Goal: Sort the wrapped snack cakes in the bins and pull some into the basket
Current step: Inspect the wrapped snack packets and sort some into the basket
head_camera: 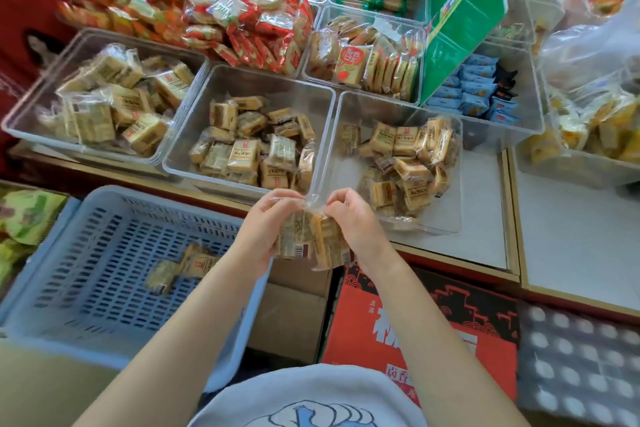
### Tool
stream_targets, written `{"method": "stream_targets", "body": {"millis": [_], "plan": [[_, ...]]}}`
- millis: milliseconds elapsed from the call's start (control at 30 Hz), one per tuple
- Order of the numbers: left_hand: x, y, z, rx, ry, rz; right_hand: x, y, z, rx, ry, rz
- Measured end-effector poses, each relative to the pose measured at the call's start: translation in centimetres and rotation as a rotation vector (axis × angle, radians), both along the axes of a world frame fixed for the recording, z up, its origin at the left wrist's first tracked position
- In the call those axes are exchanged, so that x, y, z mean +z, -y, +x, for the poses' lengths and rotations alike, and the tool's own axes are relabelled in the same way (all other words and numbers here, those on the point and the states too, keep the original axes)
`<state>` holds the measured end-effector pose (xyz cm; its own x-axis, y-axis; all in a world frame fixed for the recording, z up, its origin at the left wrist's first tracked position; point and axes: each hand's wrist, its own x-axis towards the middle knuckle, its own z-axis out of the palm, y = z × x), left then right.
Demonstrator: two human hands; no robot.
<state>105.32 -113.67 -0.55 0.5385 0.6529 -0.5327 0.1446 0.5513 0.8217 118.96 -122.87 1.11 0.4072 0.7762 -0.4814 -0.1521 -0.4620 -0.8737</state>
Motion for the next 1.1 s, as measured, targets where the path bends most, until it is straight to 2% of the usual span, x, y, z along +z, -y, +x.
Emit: {"method": "stream_targets", "body": {"millis": [167, 400, 500, 600, 767, 900, 1000, 1100], "plan": [[0.6, -1.4, -5.2, 0.093, -0.058, 0.083, 0.9, -2.4, -5.6, 0.052, 0.089, -0.012], [1.1, -4.4, -12.4, 0.04, -0.147, 0.22, 0.7, -5.1, -12.0, 0.092, 0.035, 0.028], [0.9, -5.3, -14.7, -0.018, -0.134, 0.265, 0.7, -5.8, -14.1, 0.128, 0.082, 0.025], [0.7, -6.1, -16.6, -0.041, -0.091, 0.221, 0.8, -6.3, -15.7, 0.141, 0.113, 0.044], [0.7, -7.1, -18.8, 0.004, 0.024, 0.039, 1.4, -7.1, -17.8, 0.029, 0.16, 0.061], [0.9, -7.4, -20.2, 0.021, 0.033, 0.008, 1.9, -7.5, -18.9, -0.013, 0.199, 0.047], [0.9, -7.8, -21.3, -0.044, 0.028, 0.028, 1.9, -7.3, -20.0, -0.037, 0.21, 0.043], [1.3, -8.4, -22.5, -0.271, -0.005, 0.089, 1.7, -7.0, -20.6, -0.093, 0.22, 0.026]]}}
